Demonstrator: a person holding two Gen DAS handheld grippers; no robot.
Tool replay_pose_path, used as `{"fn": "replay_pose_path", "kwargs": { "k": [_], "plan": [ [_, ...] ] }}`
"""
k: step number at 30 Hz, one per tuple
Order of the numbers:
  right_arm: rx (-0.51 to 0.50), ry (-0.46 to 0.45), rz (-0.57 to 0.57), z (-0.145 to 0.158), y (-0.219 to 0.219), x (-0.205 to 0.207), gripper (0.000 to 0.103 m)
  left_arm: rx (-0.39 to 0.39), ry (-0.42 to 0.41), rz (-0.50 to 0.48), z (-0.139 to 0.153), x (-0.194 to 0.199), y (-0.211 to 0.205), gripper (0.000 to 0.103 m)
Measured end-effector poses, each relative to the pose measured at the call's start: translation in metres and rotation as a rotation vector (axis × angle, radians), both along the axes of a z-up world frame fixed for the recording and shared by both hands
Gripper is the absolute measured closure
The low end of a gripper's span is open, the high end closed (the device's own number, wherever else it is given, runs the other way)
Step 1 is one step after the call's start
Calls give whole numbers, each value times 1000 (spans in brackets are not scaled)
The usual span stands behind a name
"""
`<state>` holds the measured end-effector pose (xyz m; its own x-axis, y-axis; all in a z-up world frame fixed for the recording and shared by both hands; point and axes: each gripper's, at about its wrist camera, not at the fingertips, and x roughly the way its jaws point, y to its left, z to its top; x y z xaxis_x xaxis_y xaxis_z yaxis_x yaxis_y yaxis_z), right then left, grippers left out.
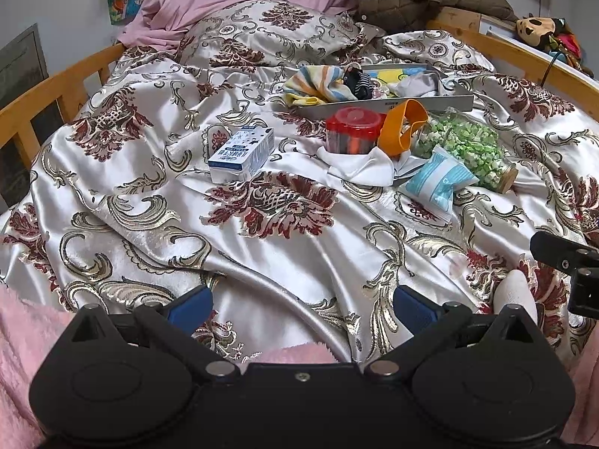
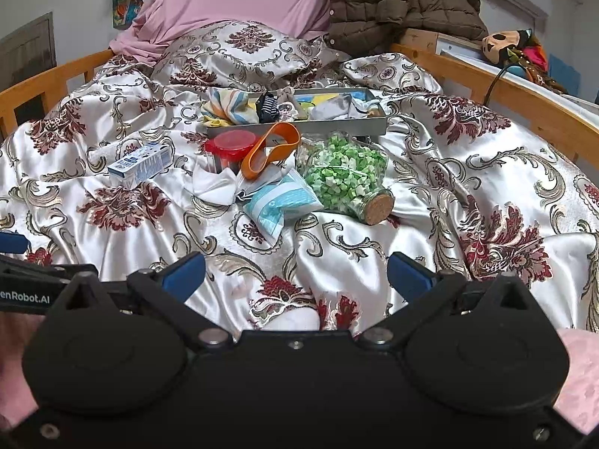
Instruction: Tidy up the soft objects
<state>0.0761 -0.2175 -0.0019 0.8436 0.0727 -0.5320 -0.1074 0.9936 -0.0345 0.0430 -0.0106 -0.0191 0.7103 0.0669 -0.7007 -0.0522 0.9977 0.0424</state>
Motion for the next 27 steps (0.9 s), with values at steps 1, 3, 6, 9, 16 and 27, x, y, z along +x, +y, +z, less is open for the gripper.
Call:
{"fn": "replay_pose_path", "kwargs": {
  "k": [1,3,6,9,16,27],
  "plan": [
    [0,1,1,0,-1,0,1,1,1,1,0,0,0,1],
    [2,0,2,0,-1,0,1,1,3,3,-1,1,0,1],
    [6,-2,3,0,-2,1,1,2,5,7,-1,1,1,1],
    [6,-2,5,-1,-2,1,1,3,9,11,-1,2,0,1],
    [10,5,11,-1,-1,3,1,1,9,21,-1,3,2,1],
    [21,18,24,-2,0,8,1,3,2,34,0,7,3,1]
  ]
}}
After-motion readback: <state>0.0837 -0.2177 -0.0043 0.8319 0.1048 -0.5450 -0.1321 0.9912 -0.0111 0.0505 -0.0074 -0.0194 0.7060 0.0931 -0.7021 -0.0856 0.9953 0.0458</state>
